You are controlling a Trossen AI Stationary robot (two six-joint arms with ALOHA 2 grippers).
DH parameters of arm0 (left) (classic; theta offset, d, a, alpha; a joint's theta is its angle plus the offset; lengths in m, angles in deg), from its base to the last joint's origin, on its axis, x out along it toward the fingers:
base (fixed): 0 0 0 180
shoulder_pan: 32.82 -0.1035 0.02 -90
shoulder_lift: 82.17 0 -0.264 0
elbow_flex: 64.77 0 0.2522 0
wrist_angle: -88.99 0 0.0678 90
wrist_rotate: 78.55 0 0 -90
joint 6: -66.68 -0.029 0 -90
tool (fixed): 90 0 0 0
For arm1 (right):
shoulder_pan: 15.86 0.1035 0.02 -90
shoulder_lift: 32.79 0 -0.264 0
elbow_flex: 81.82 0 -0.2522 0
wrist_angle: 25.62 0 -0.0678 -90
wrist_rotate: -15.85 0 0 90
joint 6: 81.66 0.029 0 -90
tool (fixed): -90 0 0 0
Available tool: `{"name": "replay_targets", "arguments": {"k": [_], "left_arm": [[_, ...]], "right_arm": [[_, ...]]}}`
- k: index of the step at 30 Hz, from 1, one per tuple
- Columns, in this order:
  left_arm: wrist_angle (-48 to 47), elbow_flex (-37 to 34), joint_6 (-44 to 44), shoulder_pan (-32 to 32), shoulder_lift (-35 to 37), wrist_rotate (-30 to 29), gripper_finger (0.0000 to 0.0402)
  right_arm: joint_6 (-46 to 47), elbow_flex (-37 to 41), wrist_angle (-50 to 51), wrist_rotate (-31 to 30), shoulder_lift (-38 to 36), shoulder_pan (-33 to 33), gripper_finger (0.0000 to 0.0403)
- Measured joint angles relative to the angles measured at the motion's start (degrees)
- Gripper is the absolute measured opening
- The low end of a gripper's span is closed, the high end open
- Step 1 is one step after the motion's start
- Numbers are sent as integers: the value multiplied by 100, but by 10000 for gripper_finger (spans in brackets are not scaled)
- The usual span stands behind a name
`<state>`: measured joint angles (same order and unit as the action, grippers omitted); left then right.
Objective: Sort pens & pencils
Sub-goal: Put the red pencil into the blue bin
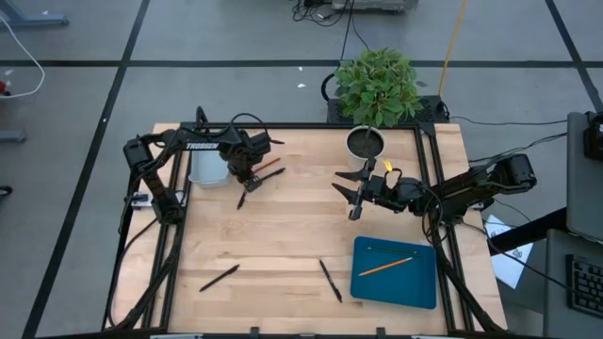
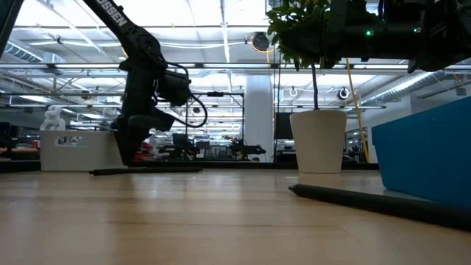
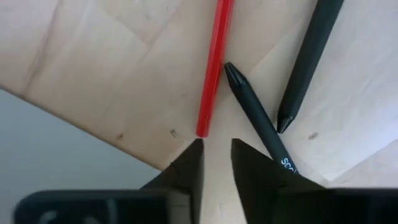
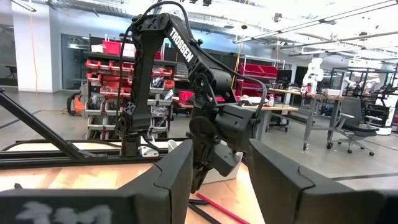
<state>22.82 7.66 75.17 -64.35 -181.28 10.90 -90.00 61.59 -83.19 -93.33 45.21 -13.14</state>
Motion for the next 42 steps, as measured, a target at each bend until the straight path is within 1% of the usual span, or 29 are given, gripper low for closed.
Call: {"name": "replay_targets", "arguments": {"k": [4,8,11,13,24,31,36,42], "left_arm": [[25,0,-74,0,0,-1,131],[84,0,-256,0,0,-47,152],[263,-1,-392,-17,-4,-97,153],[312,0,-401,-52,-4,3,152],[149,-11,-738,-305,-26,64,152],[532,-351,-1053,-345,-2,187,152],[610,-442,-1154,-343,-12,-42,152],[627,-448,-1237,-316,-17,33,152]], "right_arm": [[0,0,2,0,0,0,143],[0,0,2,0,0,0,143],[38,0,2,0,0,0,143],[41,0,3,0,0,0,143],[42,0,52,0,0,0,143],[44,0,52,0,0,1,143],[42,0,48,0,0,2,143],[39,0,48,0,0,2,143]]}}
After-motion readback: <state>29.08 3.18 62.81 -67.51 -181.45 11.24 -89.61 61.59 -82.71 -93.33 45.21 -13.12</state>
